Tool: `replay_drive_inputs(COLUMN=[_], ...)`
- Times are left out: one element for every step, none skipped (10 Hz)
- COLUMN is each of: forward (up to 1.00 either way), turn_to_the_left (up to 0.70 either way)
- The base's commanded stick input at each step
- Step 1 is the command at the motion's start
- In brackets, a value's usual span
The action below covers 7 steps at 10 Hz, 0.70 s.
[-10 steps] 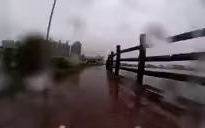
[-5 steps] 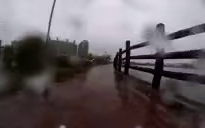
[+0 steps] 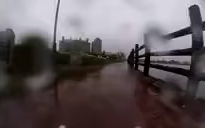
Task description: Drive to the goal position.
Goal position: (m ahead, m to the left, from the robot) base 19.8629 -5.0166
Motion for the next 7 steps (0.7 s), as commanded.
replay_drive_inputs(forward=[1.00, 1.00, 1.00, 1.00, 1.00, 1.00, 1.00], turn_to_the_left=[0.00, 0.00, 0.00, 0.00, 0.00, 0.00, 0.00])
